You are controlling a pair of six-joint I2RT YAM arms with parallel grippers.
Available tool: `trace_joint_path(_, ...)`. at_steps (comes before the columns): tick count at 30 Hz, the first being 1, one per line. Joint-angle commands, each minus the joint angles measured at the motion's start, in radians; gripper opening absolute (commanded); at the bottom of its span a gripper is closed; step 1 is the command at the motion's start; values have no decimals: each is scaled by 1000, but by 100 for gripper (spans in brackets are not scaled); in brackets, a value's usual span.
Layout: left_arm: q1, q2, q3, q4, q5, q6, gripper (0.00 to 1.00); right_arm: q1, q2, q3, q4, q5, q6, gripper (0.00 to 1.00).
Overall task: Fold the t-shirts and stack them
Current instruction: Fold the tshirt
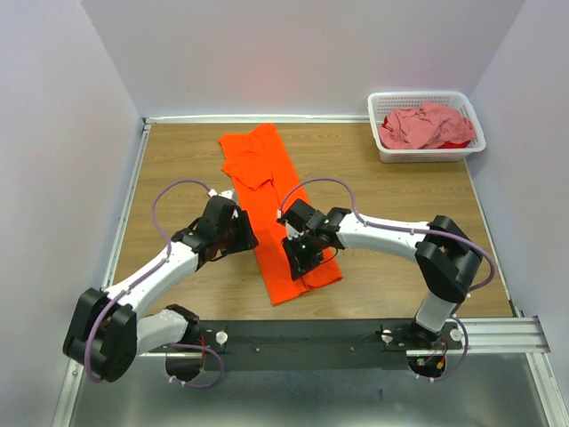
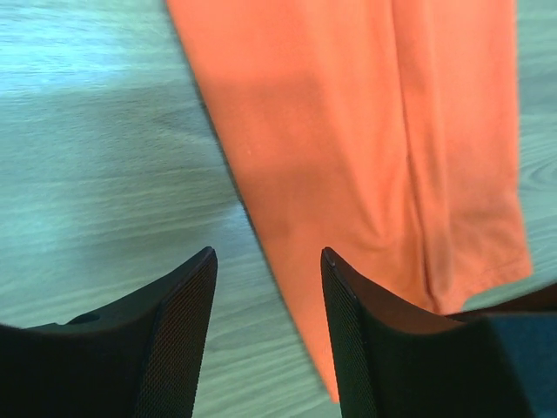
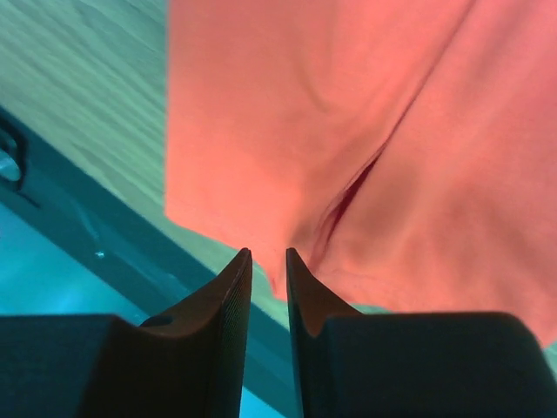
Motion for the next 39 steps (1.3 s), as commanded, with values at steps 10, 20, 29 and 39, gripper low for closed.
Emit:
trace_joint_path(10,-7,-240,-62,-71,-164,-244,80,-10,-22,-157,99,69,-38,28)
trace_joint_path(20,-5,-351,-120,-93,-139,-304,97,-44,-195,-24,7,215,-65,55)
trace_joint_path(29,-204,-339,-140,-136,-81,-494,93,-321,-305,-180,-50,207,-42,68)
trace_joint_path(39,-556,-29,-39,-168,-164,-684,80,-377,-259,-298,-12,11,-39,53)
